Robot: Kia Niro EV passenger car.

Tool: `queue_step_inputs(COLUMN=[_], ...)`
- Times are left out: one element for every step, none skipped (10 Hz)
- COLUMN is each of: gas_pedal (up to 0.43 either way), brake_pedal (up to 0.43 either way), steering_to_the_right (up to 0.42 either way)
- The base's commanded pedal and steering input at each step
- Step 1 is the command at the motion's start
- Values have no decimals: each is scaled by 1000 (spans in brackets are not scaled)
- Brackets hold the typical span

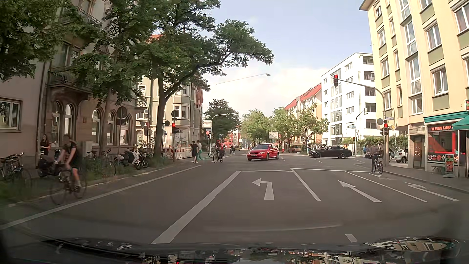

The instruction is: Follow the waypoints while adhering to traffic rules and regulations

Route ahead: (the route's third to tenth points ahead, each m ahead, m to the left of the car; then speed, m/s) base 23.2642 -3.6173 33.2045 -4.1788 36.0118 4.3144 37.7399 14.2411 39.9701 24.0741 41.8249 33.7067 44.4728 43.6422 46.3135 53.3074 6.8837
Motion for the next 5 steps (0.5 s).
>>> queue_step_inputs(gas_pedal=[0,0,0,0,0], brake_pedal=[201,207,220,220,226], steering_to_the_right=[29,35,39,41,43])
